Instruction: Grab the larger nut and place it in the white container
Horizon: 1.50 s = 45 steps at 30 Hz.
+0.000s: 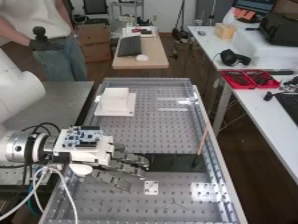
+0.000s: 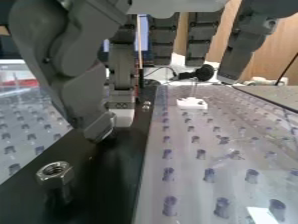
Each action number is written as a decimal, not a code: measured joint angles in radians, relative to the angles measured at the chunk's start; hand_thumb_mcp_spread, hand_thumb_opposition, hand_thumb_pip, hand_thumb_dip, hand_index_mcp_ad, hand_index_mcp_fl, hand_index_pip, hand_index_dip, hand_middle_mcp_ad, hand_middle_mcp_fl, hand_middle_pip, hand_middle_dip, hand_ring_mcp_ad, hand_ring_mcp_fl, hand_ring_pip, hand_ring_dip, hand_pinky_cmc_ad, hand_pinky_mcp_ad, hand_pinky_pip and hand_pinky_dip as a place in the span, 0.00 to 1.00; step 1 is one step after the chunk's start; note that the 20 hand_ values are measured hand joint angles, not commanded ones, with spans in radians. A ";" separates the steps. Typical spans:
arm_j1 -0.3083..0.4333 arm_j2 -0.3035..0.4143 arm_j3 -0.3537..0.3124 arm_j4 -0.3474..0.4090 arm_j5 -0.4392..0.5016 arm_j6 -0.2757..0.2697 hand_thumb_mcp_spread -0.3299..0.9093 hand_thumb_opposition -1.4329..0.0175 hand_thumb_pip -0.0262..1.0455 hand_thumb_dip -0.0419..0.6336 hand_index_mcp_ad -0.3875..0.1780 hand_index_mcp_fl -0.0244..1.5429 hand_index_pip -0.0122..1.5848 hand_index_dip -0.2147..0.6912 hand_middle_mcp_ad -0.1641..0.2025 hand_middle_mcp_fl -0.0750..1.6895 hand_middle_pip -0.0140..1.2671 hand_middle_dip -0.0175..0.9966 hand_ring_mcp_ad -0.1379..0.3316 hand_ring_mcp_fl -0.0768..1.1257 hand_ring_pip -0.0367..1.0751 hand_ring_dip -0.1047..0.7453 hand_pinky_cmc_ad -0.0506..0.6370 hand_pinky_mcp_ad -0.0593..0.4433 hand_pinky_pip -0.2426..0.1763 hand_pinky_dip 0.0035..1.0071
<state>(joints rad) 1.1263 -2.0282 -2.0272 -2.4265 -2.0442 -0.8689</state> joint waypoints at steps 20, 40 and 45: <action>0.043 0.101 -0.038 0.080 -0.016 0.080 0.52 0.39 0.70 0.29 0.45 0.29 0.95 0.21 0.66 0.04 0.11 0.18 0.61 0.06 0.21 0.24 0.53 0.67 0.32 0.61; 0.358 0.267 -0.123 0.066 -0.121 0.198 0.52 0.39 0.68 0.29 0.45 0.29 0.95 0.24 0.65 0.05 0.12 0.20 0.60 0.07 0.19 0.24 0.53 0.67 0.33 0.58; 0.418 0.262 -0.140 0.069 -0.109 0.206 0.52 0.39 0.68 0.29 0.45 0.29 0.96 0.25 0.65 0.05 0.12 0.20 0.59 0.07 0.17 0.24 0.53 0.67 0.33 0.57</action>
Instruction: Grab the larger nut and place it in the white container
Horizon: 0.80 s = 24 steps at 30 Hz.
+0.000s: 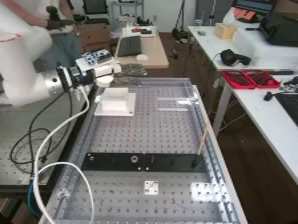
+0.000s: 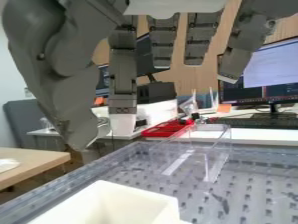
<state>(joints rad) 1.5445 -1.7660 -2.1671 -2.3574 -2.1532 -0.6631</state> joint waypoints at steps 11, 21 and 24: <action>0.061 -0.076 -0.017 0.013 0.120 -0.015 0.52 0.39 0.68 0.29 0.45 0.29 0.95 0.26 0.66 0.05 0.12 0.21 0.59 0.07 0.17 0.25 0.53 0.67 0.33 0.55; 0.083 -0.090 -0.015 -0.009 0.171 -0.036 0.54 0.38 0.69 0.29 0.43 0.21 0.96 0.25 0.65 0.05 0.12 0.21 0.59 0.06 0.16 0.25 0.53 0.67 0.33 0.55; 0.085 -0.086 -0.010 -0.024 0.181 -0.041 0.57 0.38 0.71 0.32 0.34 0.10 0.87 0.17 0.65 0.04 0.12 0.21 0.59 0.06 0.16 0.25 0.53 0.67 0.33 0.56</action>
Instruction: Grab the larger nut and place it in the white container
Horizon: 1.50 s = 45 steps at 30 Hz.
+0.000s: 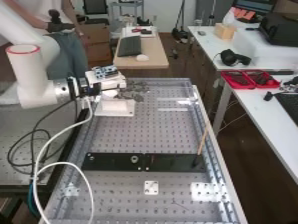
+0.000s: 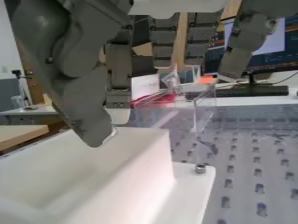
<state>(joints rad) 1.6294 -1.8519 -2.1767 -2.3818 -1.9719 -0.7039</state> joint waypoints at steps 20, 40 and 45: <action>-0.109 0.228 0.102 -0.160 0.089 0.066 0.47 0.39 0.74 0.32 0.32 0.03 0.57 0.02 0.66 0.04 0.12 0.21 0.59 0.07 0.18 0.25 0.53 0.67 0.33 0.70; -0.286 0.330 0.279 -0.433 0.236 0.011 0.42 0.40 0.66 0.32 0.42 0.03 0.30 0.11 0.65 0.04 0.12 0.25 0.61 0.06 0.14 0.25 0.55 0.73 0.33 0.73; -0.298 0.320 0.300 -0.436 0.239 0.001 0.42 0.40 0.66 0.32 0.42 0.03 0.29 0.10 0.65 0.04 0.12 0.25 0.61 0.06 0.15 0.25 0.57 0.73 0.32 0.73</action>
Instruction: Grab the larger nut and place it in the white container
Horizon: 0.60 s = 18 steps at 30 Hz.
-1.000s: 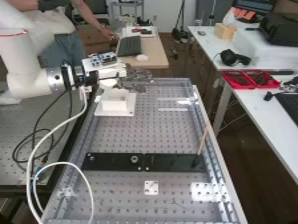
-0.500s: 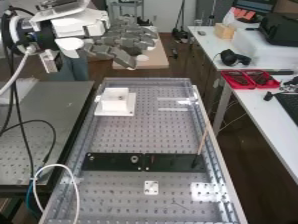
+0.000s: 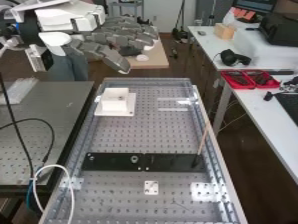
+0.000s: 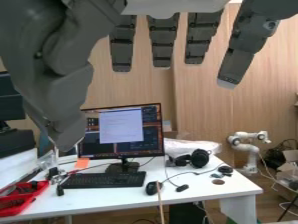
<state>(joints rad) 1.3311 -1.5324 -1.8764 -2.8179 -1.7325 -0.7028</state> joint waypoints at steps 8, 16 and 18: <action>0.013 0.002 0.004 0.008 0.027 -0.002 0.42 0.41 0.66 0.32 0.43 0.03 0.28 0.13 0.65 0.04 0.12 0.25 0.61 0.06 0.14 0.26 0.57 0.73 0.33 0.73; 0.044 0.001 0.029 -0.047 0.066 -0.022 0.42 0.41 0.65 0.32 0.44 0.04 0.26 0.14 0.65 0.06 0.12 0.25 0.60 0.06 0.14 0.26 0.57 0.73 0.33 0.73; 0.053 -0.003 0.037 -0.059 0.080 -0.026 0.42 0.41 0.65 0.32 0.44 0.04 0.25 0.14 0.65 0.05 0.12 0.25 0.60 0.06 0.14 0.26 0.57 0.73 0.33 0.73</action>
<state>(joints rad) 1.3840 -1.5354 -1.8397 -2.8772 -1.6528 -0.7289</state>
